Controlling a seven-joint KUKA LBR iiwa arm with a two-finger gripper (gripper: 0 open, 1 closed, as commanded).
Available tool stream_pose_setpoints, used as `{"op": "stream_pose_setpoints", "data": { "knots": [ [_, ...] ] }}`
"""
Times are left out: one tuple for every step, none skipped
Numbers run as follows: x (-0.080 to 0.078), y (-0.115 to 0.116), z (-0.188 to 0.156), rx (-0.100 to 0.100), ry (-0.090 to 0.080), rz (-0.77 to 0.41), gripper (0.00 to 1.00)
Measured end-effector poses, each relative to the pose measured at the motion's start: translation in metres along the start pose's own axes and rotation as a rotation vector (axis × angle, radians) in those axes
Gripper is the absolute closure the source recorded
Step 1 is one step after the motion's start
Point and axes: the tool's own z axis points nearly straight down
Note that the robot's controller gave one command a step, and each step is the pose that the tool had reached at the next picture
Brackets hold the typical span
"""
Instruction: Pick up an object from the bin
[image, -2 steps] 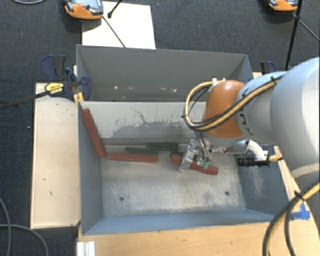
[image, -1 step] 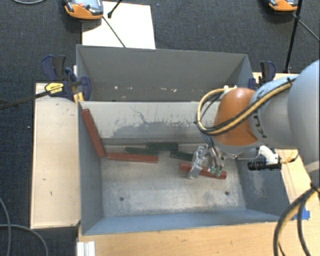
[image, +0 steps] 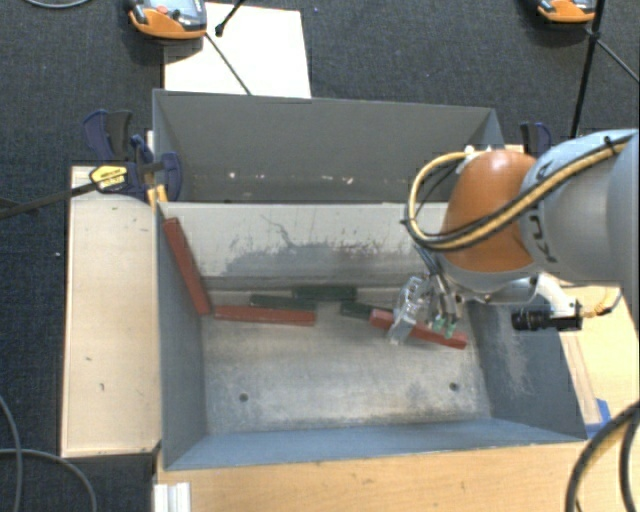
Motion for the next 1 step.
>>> {"op": "stream_pose_setpoints", "data": {
  "knots": [
    [-0.0218,0.0303,-0.0406,-0.002,-0.003,-0.027,1.0]
  ]
}}
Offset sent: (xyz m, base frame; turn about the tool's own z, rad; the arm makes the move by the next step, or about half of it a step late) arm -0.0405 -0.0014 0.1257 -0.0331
